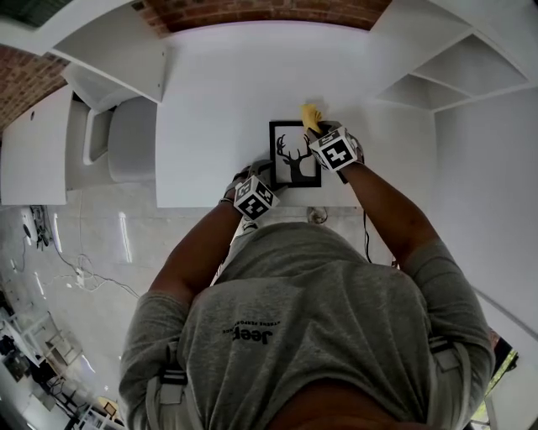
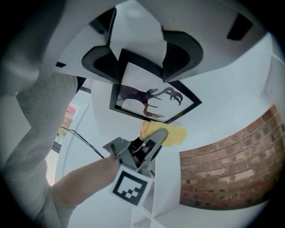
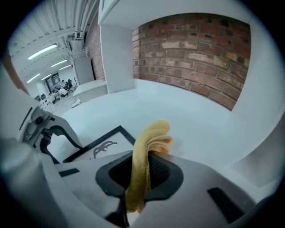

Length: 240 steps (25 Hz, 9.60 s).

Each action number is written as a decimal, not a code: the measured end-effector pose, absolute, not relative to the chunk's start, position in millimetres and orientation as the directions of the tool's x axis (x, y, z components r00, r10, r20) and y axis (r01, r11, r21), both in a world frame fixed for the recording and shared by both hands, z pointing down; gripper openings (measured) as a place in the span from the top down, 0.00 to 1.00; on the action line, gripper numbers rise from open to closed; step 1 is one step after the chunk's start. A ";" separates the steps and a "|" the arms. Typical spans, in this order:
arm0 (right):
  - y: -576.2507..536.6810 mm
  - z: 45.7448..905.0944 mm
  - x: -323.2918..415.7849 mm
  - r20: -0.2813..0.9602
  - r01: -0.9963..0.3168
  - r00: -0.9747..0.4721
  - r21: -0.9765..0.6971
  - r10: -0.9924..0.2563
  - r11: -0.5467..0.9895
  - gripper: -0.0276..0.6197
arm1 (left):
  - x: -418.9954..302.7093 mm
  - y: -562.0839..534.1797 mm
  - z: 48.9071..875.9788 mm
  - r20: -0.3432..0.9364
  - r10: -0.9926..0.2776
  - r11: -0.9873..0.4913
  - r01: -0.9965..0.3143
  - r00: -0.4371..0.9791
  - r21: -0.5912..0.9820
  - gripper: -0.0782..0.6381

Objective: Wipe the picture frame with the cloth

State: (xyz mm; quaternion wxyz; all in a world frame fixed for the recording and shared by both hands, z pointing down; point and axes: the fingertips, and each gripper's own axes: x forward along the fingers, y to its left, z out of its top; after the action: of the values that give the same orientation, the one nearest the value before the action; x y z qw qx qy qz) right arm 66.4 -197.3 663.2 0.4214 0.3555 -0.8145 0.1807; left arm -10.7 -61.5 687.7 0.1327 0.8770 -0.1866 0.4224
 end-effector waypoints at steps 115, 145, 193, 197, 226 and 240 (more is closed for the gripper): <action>-42.7 686.8 13.9 0.917 -0.473 -0.396 -0.169 -0.038 0.865 0.87 | -11.7 -61.1 688.9 0.786 -0.216 -0.894 -0.440 0.580 0.079 0.46; -51.7 681.3 14.0 0.905 -0.472 -0.420 -0.162 -0.059 0.866 0.87 | -9.8 -61.2 688.3 0.785 -0.216 -0.895 -0.439 0.581 0.078 0.46; -66.9 686.7 -29.6 0.912 -0.425 -0.409 -0.234 0.046 0.874 0.87 | -10.2 -62.0 688.3 0.778 -0.221 -0.894 -0.441 0.587 0.078 0.46; -63.9 687.8 -24.7 0.912 -0.407 -0.403 -0.254 0.077 0.877 0.87 | -10.2 -60.8 687.9 0.781 -0.218 -0.896 -0.437 0.586 0.078 0.46; -38.0 669.9 -22.5 0.772 -0.226 -0.467 -0.576 0.431 0.786 0.87 | -9.7 -59.3 687.7 0.781 -0.215 -0.899 -0.432 0.586 0.077 0.45; -38.3 670.0 -22.0 0.773 -0.249 -0.498 -0.562 0.393 0.789 0.87 | -9.6 -59.4 687.8 0.788 -0.208 -0.901 -0.427 0.579 0.076 0.45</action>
State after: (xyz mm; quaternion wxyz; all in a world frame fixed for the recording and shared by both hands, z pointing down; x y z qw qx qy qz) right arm -22.0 -38.3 670.0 0.4992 -0.0448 -0.8033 0.3218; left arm -9.6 -59.4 687.8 0.1299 0.8791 -0.1805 0.4216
